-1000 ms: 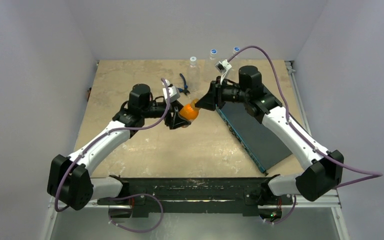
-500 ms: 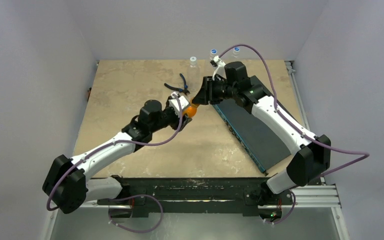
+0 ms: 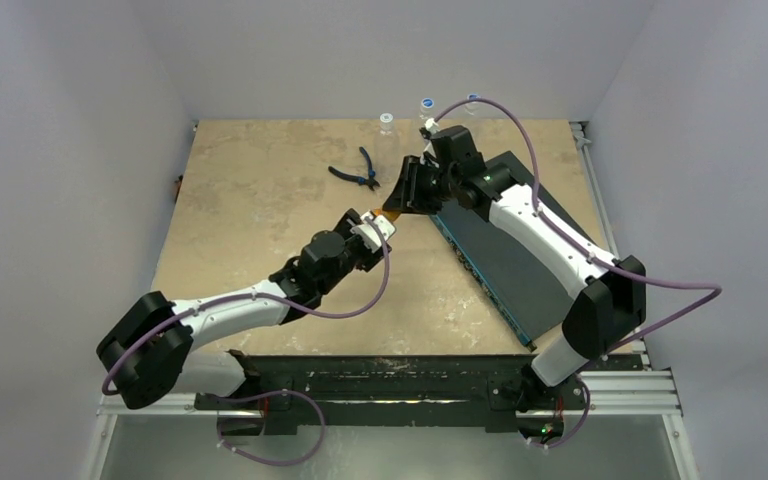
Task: Screw on the bottle caps
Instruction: Screw the bottle cap onto the plastic bottle.
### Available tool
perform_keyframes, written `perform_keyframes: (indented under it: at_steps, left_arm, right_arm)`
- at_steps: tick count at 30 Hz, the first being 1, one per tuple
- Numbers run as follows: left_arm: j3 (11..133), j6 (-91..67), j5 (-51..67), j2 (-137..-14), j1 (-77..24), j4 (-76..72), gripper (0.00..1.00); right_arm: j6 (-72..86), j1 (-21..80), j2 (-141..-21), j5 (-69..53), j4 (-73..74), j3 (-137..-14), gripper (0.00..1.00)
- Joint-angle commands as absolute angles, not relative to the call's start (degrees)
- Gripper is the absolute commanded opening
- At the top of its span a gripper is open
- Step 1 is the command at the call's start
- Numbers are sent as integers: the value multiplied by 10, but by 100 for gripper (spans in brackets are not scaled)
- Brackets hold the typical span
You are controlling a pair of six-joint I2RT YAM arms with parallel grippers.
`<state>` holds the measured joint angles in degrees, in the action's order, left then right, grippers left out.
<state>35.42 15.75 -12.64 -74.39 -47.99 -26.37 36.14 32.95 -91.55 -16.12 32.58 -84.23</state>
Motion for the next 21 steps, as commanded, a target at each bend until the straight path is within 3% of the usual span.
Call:
perform_keyframes:
  at_steps: [1, 4, 8, 11, 15, 21]
  left_arm:
    - [368, 172, -76, -725, -506, -459, 9]
    - [346, 144, -83, -718, -505, -457, 9]
    - [317, 115, -91, -712, -506, -461, 9]
    - [311, 103, -85, -708, -504, -451, 8]
    - [318, 67, -23, -695, -474, -415, 8]
    - [360, -3, 199, -687, -391, -335, 8]
  right_arm:
    - [389, 358, -916, -138, 352, -875, 43]
    - [388, 358, -897, -121, 353, -898, 55]
    - [386, 359, -869, -101, 351, -925, 84]
    - [370, 358, -848, -91, 352, -934, 97]
    - [342, 358, -804, -74, 340, -908, 99]
    - [246, 352, -746, -91, 303, -851, 99]
